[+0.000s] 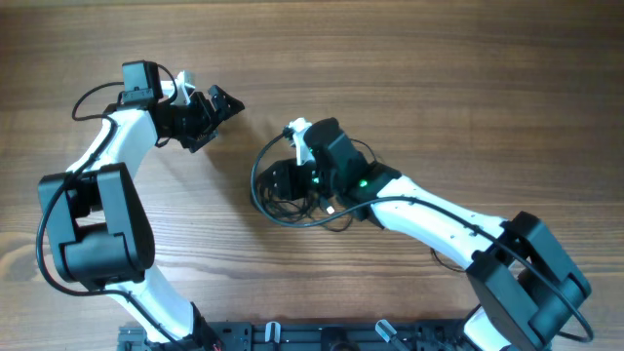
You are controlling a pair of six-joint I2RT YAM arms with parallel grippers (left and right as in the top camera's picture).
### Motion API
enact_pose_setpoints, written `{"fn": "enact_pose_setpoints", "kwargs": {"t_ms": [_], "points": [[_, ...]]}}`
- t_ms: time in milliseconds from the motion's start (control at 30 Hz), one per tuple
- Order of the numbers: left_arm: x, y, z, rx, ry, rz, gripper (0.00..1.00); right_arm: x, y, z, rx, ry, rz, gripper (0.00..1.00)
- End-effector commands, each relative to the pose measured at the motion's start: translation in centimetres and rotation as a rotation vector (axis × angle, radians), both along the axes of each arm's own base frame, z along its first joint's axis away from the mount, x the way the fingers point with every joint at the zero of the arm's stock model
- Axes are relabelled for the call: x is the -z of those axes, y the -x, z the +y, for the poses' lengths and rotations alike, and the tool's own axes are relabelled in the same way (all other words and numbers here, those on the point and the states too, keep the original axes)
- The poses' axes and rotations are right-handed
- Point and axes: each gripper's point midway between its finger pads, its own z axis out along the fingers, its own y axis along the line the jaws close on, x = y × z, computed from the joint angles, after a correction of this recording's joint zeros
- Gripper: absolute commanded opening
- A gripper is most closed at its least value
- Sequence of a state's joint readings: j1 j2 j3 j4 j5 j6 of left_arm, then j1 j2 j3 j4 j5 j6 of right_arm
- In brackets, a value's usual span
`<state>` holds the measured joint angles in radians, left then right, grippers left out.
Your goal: Untangle cables
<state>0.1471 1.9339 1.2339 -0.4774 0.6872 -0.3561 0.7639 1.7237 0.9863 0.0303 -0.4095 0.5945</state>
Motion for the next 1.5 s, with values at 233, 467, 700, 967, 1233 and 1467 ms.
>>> {"fn": "enact_pose_setpoints", "kwargs": {"t_ms": [233,467,700,967,1233,1467], "points": [[0.3,0.2,-0.3,0.014,0.015,0.002,1.0,5.1,1.9,0.9,-0.158,0.212,-0.168,0.62],[0.3,0.2,-0.3,0.014,0.015,0.002,1.0,4.0,1.1,1.9,-0.15,0.161,-0.221,0.62],[0.3,0.2,-0.2,0.014,0.015,0.002,1.0,3.7,1.7,3.0,-0.194,0.1,-0.208,0.62],[0.3,0.2,-0.2,0.014,0.014,0.002,1.0,3.8,4.7,4.1,-0.278,0.0,-0.042,0.61],[0.3,0.2,-0.2,0.014,0.014,0.002,0.99,3.7,5.4,4.2,-0.251,-0.025,0.058,0.57],[0.3,0.2,-0.2,0.014,0.015,0.002,1.0,4.6,5.4,3.9,-0.212,-0.007,0.11,0.59]]}}
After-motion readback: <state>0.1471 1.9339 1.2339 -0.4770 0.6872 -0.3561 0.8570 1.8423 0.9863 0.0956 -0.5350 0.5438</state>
